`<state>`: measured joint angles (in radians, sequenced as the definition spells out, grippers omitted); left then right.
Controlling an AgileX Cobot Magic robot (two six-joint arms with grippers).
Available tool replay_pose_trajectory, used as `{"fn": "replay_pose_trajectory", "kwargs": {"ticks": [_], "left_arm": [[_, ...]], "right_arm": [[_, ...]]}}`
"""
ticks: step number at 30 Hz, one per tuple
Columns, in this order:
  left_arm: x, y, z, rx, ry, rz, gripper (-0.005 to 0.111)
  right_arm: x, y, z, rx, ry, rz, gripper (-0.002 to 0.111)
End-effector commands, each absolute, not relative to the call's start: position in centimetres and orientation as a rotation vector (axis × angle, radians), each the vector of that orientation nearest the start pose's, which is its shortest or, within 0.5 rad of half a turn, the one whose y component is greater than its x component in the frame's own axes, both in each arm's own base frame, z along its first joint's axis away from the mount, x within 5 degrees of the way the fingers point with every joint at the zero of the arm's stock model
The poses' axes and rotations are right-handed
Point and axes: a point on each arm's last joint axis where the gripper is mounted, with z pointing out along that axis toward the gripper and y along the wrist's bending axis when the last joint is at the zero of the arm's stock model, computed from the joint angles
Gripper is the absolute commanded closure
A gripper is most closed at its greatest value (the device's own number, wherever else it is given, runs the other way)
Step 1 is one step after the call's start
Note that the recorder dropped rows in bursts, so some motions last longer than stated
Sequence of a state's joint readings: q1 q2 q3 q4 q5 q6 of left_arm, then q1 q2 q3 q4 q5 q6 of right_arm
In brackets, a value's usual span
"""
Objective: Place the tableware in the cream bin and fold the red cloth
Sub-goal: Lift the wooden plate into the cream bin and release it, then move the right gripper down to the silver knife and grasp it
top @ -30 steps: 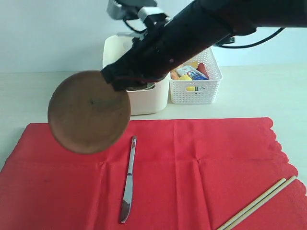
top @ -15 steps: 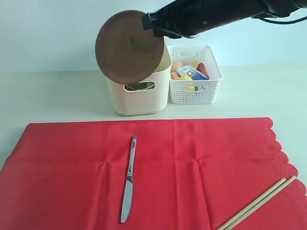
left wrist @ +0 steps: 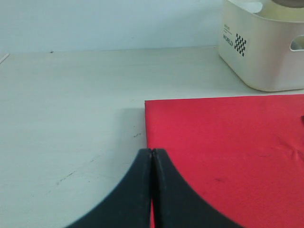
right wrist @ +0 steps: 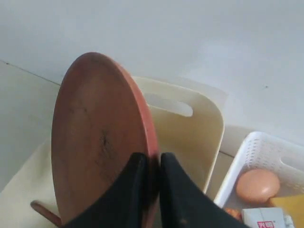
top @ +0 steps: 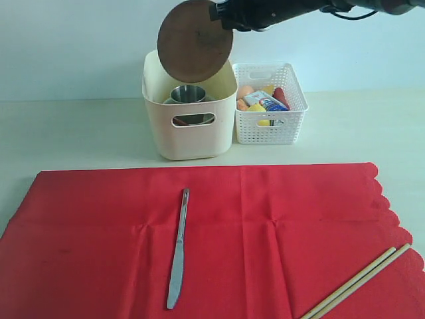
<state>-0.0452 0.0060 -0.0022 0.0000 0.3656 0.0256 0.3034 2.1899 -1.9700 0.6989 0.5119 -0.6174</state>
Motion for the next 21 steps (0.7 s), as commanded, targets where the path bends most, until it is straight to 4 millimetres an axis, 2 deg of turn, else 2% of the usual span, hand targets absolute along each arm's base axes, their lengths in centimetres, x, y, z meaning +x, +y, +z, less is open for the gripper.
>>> {"fn": "replay_pose_trajectory", "kwargs": {"ticks": [1, 6, 11, 17, 21], "left_arm": [[5.3, -0.3, 18.1, 0.059, 1.840, -0.023, 0.107], [5.3, -0.3, 18.1, 0.059, 1.840, -0.023, 0.107], [5.3, -0.3, 18.1, 0.059, 1.840, -0.023, 0.107], [5.3, -0.3, 18.1, 0.059, 1.840, -0.023, 0.107], [5.3, -0.3, 18.1, 0.059, 1.840, -0.023, 0.107]], "right_arm": [[50.6, 19.0, 25.0, -0.521, 2.095, 0.550, 0.108], [51.0, 19.2, 22.8, -0.547, 2.147, 0.563, 0.107], [50.8, 19.3, 22.7, -0.563, 2.163, 0.575, 0.092], [50.4, 19.2, 24.0, -0.580, 2.154, 0.587, 0.065], [49.6, 19.2, 25.7, -0.600, 2.150, 0.603, 0.057]]}}
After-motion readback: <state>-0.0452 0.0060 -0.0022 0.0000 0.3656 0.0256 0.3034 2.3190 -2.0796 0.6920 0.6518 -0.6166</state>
